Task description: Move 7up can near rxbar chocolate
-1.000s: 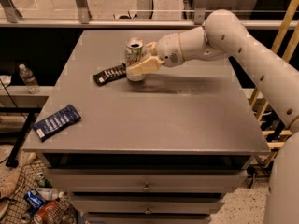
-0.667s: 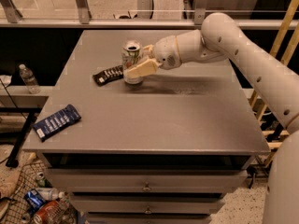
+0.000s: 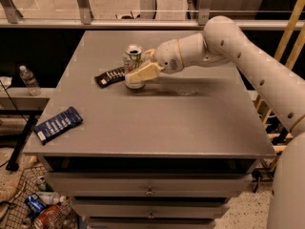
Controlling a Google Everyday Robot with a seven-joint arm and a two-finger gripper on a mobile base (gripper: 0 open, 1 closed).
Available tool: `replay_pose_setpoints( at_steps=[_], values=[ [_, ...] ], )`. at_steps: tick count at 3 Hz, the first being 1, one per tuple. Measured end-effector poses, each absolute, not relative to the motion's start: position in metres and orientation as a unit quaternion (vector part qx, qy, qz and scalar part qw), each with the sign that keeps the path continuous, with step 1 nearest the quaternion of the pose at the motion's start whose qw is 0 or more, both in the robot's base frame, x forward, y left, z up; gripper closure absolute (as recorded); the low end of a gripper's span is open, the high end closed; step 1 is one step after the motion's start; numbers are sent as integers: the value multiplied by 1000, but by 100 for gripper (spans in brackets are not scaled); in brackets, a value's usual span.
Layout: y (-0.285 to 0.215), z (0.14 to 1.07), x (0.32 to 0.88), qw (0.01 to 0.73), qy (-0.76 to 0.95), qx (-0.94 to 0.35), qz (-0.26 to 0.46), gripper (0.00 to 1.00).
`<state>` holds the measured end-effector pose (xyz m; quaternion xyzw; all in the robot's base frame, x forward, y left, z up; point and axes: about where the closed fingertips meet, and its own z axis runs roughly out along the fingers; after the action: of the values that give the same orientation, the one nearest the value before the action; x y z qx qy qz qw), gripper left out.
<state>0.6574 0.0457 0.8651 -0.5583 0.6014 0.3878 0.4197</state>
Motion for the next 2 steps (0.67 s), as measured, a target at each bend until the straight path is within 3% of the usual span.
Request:
replay_pose_setpoints(
  at_steps=[1,2],
  values=[
    [49,864,657,418,600,-559,389,82],
    [52,864,656,417,599,-561,391,58]
  ],
)
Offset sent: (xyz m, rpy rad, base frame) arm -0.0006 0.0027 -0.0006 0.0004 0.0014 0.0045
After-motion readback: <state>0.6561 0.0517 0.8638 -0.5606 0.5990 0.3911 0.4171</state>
